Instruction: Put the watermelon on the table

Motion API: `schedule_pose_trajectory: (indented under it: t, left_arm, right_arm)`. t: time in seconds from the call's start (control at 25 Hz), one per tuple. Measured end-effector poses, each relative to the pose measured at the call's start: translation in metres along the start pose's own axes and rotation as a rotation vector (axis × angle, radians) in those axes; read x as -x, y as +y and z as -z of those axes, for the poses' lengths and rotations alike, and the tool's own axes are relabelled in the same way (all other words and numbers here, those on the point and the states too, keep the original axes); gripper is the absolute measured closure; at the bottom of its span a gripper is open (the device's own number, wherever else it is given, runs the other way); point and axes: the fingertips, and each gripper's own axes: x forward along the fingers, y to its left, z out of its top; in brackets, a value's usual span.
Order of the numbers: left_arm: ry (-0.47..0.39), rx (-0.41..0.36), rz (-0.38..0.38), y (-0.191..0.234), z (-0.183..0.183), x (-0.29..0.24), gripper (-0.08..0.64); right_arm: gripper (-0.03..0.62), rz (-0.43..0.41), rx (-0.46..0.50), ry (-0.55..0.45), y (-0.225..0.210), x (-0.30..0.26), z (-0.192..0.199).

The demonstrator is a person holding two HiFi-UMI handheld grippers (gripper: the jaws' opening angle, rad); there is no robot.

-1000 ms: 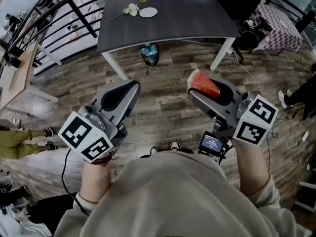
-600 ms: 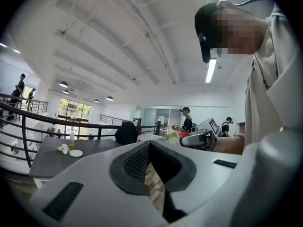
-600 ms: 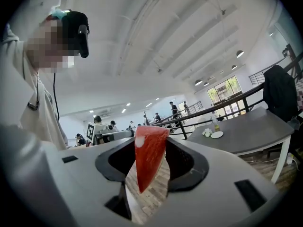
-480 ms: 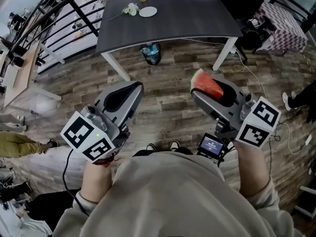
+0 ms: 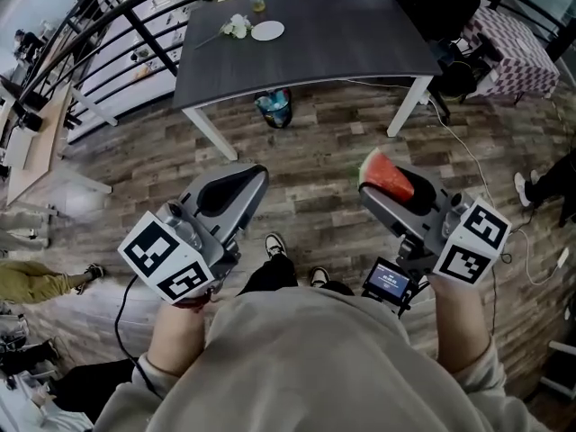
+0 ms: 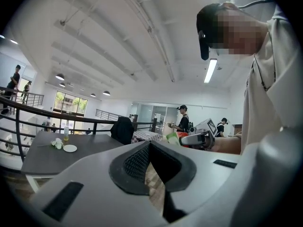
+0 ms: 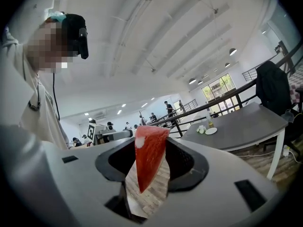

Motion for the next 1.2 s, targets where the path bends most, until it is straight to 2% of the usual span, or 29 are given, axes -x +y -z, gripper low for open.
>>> schedule_pose_trajectory:
  t: [0.28, 0.72, 1.2]
  left_arm:
    - [-0.03, 0.0, 0.046, 0.03, -0.008, -0.011, 0.555]
    - [-0.057, 0.037, 0.081, 0.098, -0.011, -0.028, 0.555]
    - [-0.044, 0.024, 0.137, 0.163, -0.029, -0.037, 0.555]
  right_arm:
    - [0.393, 0.052, 0.017, -0.011, -0.012, -0.01, -0.012]
    - [0.393, 0.097, 0.031, 0.002, -0.044, -0.066, -0.036]
    - [0.393, 0.146, 0.005, -0.014, -0.064, -0.127, -0.058]
